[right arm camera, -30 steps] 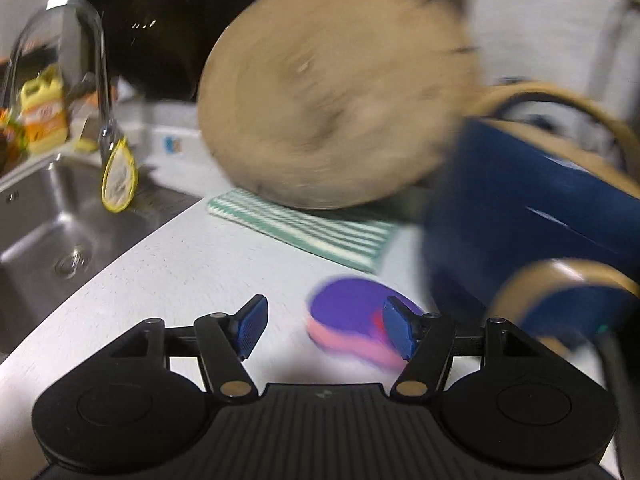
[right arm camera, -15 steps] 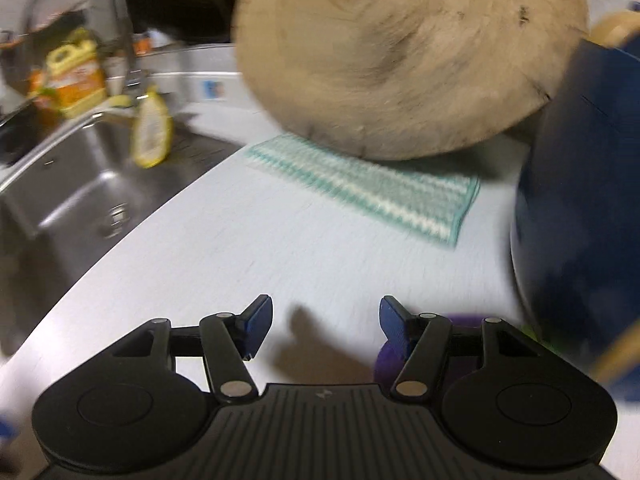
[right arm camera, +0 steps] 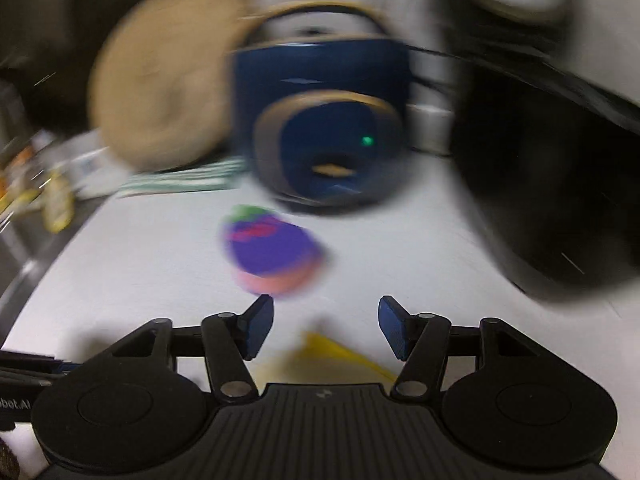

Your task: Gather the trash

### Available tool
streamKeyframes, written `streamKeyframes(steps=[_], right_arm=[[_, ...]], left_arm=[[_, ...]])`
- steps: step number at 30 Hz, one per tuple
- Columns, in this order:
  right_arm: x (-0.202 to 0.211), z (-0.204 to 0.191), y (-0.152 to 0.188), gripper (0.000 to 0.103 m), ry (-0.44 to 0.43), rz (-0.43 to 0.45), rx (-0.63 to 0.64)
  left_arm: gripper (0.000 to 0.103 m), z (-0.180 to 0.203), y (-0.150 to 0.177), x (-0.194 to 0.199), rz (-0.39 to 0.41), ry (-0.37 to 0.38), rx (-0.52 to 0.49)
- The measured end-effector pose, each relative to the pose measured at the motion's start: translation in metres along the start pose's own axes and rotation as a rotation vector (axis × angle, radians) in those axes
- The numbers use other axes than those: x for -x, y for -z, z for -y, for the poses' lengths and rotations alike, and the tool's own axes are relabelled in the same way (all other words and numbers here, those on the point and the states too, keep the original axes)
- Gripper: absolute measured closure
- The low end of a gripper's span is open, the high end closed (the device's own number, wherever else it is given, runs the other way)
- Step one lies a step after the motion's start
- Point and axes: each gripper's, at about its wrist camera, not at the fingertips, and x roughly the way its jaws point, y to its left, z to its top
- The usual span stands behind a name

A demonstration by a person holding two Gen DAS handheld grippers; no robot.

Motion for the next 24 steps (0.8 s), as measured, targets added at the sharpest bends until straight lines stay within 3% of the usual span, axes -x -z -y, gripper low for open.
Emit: streamKeyframes(steps=[1, 3, 6, 16, 24], right_arm=[[0.003, 0.013, 0.007, 0.050, 0.016, -0.010, -0.036], [0.004, 0.031, 0.019, 0.069, 0.028, -0.038, -0.083], [0.005, 0.040, 0.032, 0.081, 0.037, -0.060, -0.113], [0.019, 0.031, 0.056, 0.084, -0.062, -0.042, -0.125], [0.024, 0.023, 0.065, 0.084, -0.122, -0.052, -0.154]], left_arm=[[0.072, 0.004, 0.000, -0.006, -0.012, 0.007, -0.004], [0.072, 0.012, -0.001, -0.018, -0.039, 0.014, -0.004], [0.072, 0.021, 0.001, -0.033, -0.073, 0.010, 0.005], [0.071, 0.038, -0.011, -0.050, -0.084, -0.063, -0.056], [0.071, 0.045, -0.018, -0.023, -0.060, -0.016, -0.095]])
